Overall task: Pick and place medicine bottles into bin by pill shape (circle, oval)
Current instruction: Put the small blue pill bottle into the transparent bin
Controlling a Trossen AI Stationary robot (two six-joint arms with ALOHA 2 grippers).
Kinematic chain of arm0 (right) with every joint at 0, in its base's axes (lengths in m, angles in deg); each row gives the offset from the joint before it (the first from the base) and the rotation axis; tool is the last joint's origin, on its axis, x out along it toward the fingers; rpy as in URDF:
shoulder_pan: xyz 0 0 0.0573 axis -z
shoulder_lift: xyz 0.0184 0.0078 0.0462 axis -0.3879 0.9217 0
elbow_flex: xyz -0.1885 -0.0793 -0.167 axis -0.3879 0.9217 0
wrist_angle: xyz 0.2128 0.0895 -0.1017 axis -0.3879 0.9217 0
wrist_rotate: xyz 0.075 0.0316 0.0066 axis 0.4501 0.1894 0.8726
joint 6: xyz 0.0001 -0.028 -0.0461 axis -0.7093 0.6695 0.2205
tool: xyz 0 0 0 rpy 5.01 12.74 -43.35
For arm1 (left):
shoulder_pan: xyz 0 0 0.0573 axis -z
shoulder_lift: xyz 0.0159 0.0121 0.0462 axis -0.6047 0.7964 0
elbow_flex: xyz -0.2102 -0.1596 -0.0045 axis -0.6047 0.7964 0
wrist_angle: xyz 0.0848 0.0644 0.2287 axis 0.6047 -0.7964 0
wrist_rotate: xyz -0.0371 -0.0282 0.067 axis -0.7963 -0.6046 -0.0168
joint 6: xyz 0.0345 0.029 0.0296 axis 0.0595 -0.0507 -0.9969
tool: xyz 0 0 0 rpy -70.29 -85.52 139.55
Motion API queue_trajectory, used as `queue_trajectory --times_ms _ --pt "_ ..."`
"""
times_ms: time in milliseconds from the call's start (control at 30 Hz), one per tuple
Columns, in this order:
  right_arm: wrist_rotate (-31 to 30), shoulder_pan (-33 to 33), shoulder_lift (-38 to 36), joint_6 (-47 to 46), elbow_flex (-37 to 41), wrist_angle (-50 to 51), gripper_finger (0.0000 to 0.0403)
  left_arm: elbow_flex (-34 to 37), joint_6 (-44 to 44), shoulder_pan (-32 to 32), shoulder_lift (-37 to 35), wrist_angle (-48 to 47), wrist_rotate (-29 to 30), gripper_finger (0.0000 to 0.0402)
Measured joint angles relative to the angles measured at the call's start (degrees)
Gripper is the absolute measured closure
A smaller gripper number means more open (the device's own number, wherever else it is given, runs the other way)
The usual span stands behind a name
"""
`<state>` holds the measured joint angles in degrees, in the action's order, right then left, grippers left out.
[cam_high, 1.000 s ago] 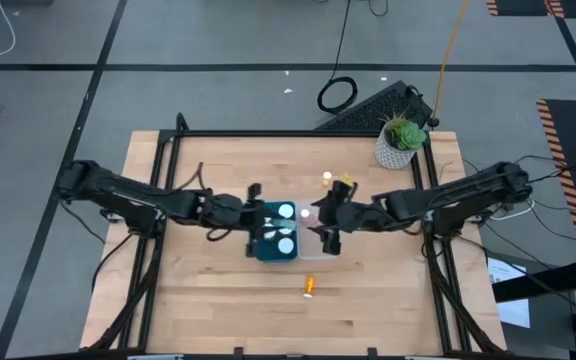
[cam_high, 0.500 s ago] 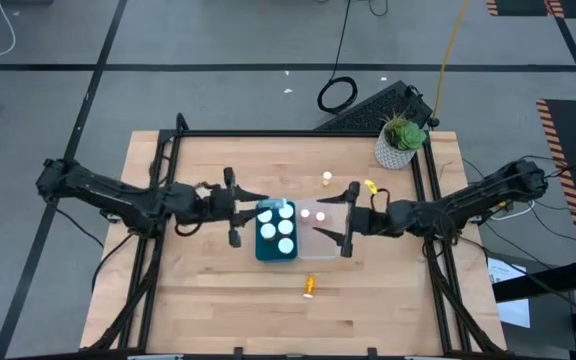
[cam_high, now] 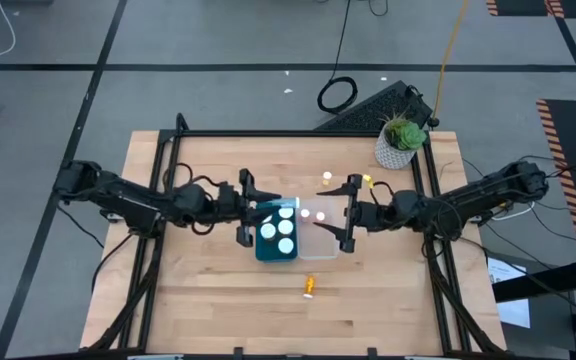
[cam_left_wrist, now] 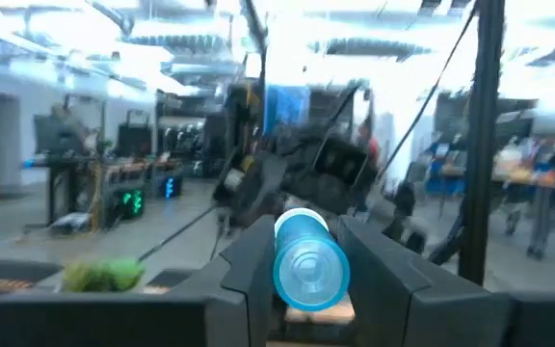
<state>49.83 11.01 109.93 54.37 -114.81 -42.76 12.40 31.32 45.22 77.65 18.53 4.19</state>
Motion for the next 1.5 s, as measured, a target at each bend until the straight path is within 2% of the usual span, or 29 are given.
queue_trajectory --times_ms 133,333,600,733,933,1500 --pt "1.6 1.5 0.6 -4.0 -0.6 -0.3 0.0089 -0.7 0.8 -0.8 1.6 1.6 -1.5 0.0287" --pt "3.2 3.7 3.7 -10.3 -5.0 4.9 0.0089 -1.5 0.9 -2.0 2.9 2.4 -3.1 0.0287" --pt "3.9 4.5 6.2 -11.5 -7.8 4.3 0.0094 -1.5 -0.2 -2.4 2.8 2.5 -4.5 0.0286" --pt "6.2 5.2 6.2 -13.4 -8.0 4.2 0.0123 -1.5 -0.5 -2.4 2.9 2.5 -4.5 0.0286" --pt "6.4 5.5 6.2 -13.3 -8.0 4.0 0.0174 -1.5 -0.5 -2.5 2.9 2.4 -4.5 0.0286" --pt "9.2 6.9 6.2 -14.1 -8.0 2.9 0.0275 -1.5 -1.7 -2.5 2.9 2.5 -4.2 0.0286"
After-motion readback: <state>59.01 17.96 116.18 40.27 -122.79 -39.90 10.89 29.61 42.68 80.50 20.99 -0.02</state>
